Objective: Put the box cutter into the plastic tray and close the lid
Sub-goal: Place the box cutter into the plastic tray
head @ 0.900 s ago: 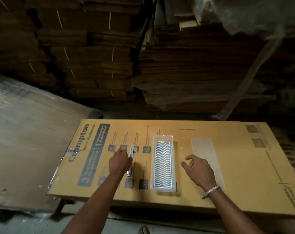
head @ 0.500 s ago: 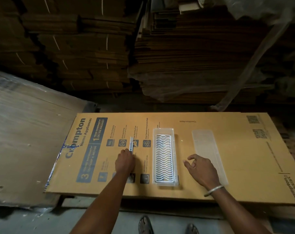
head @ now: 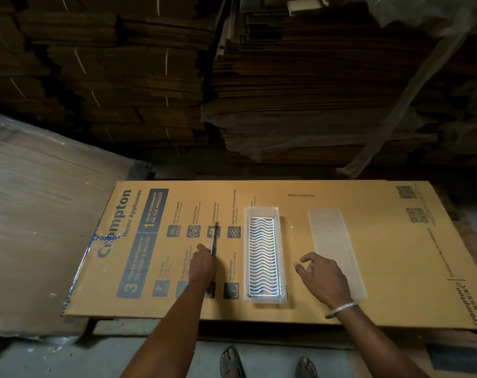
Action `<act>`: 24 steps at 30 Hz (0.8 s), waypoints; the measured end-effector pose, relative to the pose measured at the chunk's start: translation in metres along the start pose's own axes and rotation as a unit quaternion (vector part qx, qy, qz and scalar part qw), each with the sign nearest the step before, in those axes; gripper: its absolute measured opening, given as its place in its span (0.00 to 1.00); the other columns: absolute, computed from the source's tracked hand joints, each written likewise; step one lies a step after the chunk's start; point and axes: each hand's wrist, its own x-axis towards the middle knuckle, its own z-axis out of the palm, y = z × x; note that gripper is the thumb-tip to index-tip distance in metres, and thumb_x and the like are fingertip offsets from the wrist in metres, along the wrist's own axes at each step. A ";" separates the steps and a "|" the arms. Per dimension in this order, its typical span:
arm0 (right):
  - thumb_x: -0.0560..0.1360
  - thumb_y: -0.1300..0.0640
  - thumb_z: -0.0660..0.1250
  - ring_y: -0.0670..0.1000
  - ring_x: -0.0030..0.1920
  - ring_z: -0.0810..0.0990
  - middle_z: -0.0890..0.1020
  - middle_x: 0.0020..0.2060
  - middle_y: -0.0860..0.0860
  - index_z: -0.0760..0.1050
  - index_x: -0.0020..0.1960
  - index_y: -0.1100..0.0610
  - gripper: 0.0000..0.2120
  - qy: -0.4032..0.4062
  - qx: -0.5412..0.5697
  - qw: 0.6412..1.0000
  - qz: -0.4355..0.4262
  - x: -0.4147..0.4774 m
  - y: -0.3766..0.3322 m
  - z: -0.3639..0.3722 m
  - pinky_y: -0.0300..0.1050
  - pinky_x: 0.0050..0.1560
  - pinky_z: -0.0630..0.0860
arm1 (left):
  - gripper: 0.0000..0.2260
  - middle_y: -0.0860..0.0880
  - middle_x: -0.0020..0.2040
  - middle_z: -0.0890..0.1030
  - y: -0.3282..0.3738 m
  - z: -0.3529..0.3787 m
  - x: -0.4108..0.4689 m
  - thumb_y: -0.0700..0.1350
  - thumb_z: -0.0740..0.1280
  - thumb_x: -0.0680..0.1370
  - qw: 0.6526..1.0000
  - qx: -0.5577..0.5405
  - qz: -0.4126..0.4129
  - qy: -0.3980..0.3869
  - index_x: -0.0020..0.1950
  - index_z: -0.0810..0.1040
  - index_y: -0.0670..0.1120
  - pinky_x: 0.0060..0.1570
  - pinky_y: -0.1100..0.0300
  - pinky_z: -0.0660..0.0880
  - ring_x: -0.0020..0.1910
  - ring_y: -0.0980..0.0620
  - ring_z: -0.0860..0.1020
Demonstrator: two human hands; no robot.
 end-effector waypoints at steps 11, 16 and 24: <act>0.77 0.43 0.68 0.44 0.36 0.79 0.81 0.30 0.45 0.80 0.56 0.49 0.13 -0.011 0.007 1.000 0.006 0.000 0.006 0.004 0.42 0.35 0.72 | 0.09 0.45 0.40 0.77 -0.011 -0.006 -0.006 0.45 0.57 0.85 0.969 -0.220 0.070 -0.088 0.65 0.65 0.46 0.35 0.53 0.71 0.34 0.48 0.74; 0.77 0.43 0.68 0.45 0.37 0.80 0.81 0.31 0.45 0.81 0.55 0.49 0.13 -0.002 0.013 1.000 0.010 0.006 0.006 0.002 0.44 0.39 0.75 | 0.10 0.50 0.36 0.67 0.020 -0.024 -0.033 0.42 0.54 0.86 0.904 -0.412 0.020 -0.111 0.51 0.73 0.50 0.27 0.62 0.60 0.28 0.55 0.61; 0.77 0.42 0.68 0.46 0.38 0.81 0.82 0.30 0.46 0.80 0.55 0.49 0.13 -0.001 0.019 1.000 0.011 0.007 0.012 0.001 0.47 0.43 0.79 | 0.17 0.54 0.30 0.63 0.056 -0.036 -0.060 0.58 0.55 0.85 0.873 -0.478 0.082 -0.063 0.51 0.76 0.47 0.26 0.62 0.54 0.27 0.55 0.55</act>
